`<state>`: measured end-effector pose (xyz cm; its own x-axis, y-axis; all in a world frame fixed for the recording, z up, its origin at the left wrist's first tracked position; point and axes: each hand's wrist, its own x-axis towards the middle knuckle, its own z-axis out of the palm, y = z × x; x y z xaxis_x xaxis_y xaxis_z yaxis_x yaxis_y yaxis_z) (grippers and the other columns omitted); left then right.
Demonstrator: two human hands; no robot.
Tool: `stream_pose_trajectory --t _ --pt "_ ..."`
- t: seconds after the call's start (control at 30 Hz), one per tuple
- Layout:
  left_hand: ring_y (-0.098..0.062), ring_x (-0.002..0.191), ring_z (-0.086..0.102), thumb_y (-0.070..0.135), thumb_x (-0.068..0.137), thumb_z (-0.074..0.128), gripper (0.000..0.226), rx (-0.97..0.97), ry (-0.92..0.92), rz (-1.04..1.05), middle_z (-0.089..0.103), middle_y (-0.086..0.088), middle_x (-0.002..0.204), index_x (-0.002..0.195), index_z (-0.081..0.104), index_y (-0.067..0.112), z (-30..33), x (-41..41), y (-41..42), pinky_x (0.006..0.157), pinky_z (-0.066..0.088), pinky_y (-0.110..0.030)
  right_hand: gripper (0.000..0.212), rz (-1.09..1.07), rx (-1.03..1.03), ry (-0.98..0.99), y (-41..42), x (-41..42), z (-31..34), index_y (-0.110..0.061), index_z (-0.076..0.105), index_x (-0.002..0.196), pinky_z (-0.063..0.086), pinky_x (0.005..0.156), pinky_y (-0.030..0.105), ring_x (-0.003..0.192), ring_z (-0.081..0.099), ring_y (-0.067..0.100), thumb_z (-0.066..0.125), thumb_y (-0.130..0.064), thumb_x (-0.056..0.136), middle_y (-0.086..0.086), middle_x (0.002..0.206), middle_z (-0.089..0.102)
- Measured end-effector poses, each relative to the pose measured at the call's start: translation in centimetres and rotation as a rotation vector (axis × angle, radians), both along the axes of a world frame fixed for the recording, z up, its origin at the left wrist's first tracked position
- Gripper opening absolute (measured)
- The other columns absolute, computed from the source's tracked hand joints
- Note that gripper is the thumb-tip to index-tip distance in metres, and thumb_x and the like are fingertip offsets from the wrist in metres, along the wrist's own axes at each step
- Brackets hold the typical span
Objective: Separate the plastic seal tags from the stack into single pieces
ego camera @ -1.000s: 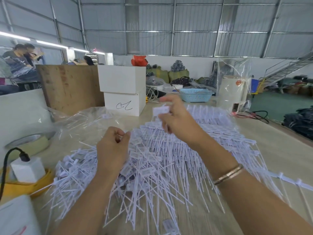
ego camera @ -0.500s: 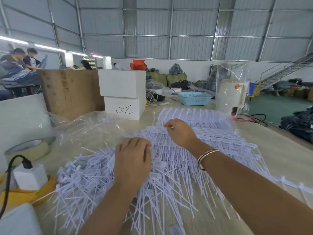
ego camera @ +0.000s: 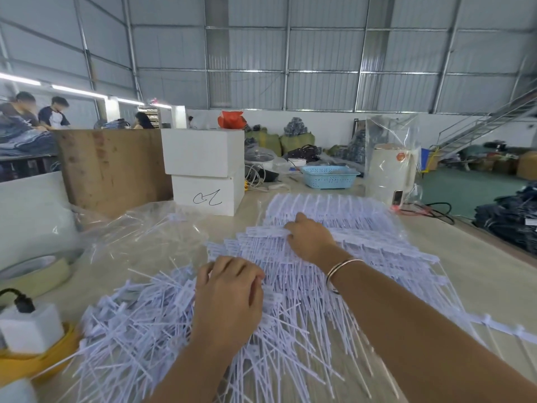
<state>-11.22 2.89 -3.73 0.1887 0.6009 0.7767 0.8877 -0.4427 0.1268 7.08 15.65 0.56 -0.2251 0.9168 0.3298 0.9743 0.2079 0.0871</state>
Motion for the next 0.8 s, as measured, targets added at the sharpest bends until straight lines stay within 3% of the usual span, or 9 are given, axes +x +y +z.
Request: stream_pose_trajectory --t 0.13,0.27,0.4,0.53,0.67,0.73,0.8 --pt "-0.016 0.086 0.062 0.029 0.081 0.053 0.017 -0.066 0.043 -0.002 0.066 0.011 0.084 0.079 0.070 0.026 -0.2 0.1 0.1 0.083 0.043 -0.036 0.039 0.055 0.190 0.062 -1.5 1.3 2.7 -0.021 0.053 0.130 0.039 0.090 0.037 0.101 0.054 0.028 0.038 -0.022 0.094 0.008 0.118 0.049" --pt "-0.019 0.087 0.063 0.025 0.080 0.061 0.008 -0.104 0.065 0.013 0.066 0.009 0.085 0.081 0.070 0.025 -0.3 0.0 0.2 0.082 0.045 -0.038 0.038 0.066 0.396 -0.038 -3.8 2.2 5.7 -0.018 0.065 0.111 0.038 0.079 0.032 0.096 0.056 0.026 0.037 -0.028 0.088 0.007 0.106 0.063" --pt "-0.019 0.087 0.063 0.019 0.077 0.071 0.008 -0.143 0.070 0.026 0.066 0.009 0.085 0.081 0.069 0.026 -0.4 -0.1 0.1 0.082 0.044 -0.039 0.042 0.038 0.529 -0.105 -6.6 2.5 8.9 -0.014 0.065 0.095 0.024 0.070 0.034 0.084 0.056 0.029 0.035 -0.044 0.091 0.008 0.087 0.067" --pt "-0.023 0.090 0.063 0.020 0.087 0.059 0.011 -0.104 -0.027 0.001 0.068 0.004 0.091 0.092 0.070 0.021 -0.2 0.0 0.0 0.083 0.039 -0.037 0.034 0.031 0.440 -0.161 -9.5 1.5 9.9 -0.023 0.063 0.101 0.034 0.079 0.035 0.082 0.057 0.022 0.041 -0.046 0.091 0.003 0.086 0.067" --pt "-0.019 0.097 0.059 0.035 0.095 0.031 0.042 -0.162 -0.382 -0.158 0.067 0.001 0.104 0.120 0.060 0.017 0.8 0.5 -0.8 0.088 0.033 -0.033 0.032 0.192 0.267 0.027 -12.4 0.4 5.0 -0.026 0.062 0.101 0.038 0.094 0.036 0.083 0.054 0.016 0.044 -0.050 0.093 -0.004 0.086 0.065" --pt "-0.017 0.102 0.056 0.044 0.098 0.026 0.048 -0.280 -0.429 -0.248 0.062 0.007 0.109 0.132 0.052 0.023 0.9 1.0 -1.0 0.096 0.036 -0.039 0.027 0.245 0.231 0.183 -13.3 0.5 2.2 -0.025 0.062 0.098 0.033 0.091 0.035 0.087 0.052 0.015 0.048 -0.048 0.093 -0.008 0.084 0.061" --pt "-0.018 0.099 0.058 0.047 0.099 0.027 0.046 -0.377 -0.402 -0.316 0.064 0.006 0.107 0.133 0.050 0.027 0.7 1.5 -1.1 0.096 0.040 -0.040 0.023 0.265 0.238 0.329 -13.8 0.7 -0.2 -0.024 0.063 0.097 0.027 0.085 0.032 0.089 0.049 0.015 0.052 -0.043 0.093 -0.010 0.085 0.059"
